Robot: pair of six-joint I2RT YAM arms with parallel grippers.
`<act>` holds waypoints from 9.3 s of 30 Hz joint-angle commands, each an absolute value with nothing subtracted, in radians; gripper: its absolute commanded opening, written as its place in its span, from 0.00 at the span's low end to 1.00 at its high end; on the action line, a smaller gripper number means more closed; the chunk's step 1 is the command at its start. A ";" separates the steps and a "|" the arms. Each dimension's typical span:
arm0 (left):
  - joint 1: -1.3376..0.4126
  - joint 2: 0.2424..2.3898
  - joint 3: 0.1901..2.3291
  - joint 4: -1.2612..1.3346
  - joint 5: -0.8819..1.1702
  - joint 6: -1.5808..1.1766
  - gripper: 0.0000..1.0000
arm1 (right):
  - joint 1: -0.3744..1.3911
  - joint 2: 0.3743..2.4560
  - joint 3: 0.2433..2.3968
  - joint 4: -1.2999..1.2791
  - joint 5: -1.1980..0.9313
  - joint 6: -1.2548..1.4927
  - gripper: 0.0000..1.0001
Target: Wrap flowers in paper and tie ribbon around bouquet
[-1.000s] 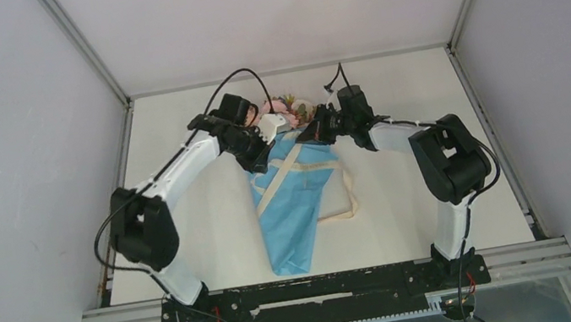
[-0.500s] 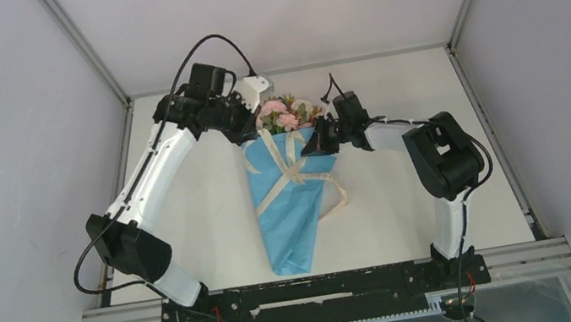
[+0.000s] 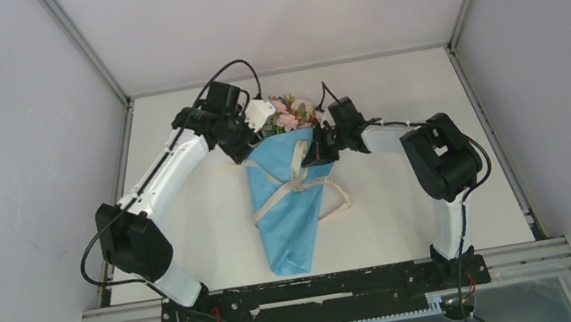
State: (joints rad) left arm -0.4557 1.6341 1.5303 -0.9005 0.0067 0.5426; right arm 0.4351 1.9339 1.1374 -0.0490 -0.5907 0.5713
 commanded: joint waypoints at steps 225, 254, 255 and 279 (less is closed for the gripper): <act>-0.179 1.664 1.142 -0.614 0.159 0.833 0.00 | 0.341 1.432 1.190 -0.706 -0.873 0.213 0.00; -0.253 1.569 1.119 -0.644 0.271 0.484 0.00 | 0.657 1.335 1.150 0.074 -0.906 0.373 0.00; -0.255 1.566 1.118 -0.646 0.270 0.485 0.00 | 0.654 1.338 1.150 0.069 -0.902 0.371 0.00; -0.352 1.499 1.166 -0.692 0.229 0.466 0.00 | 0.644 1.459 1.242 -0.044 -0.761 0.360 0.00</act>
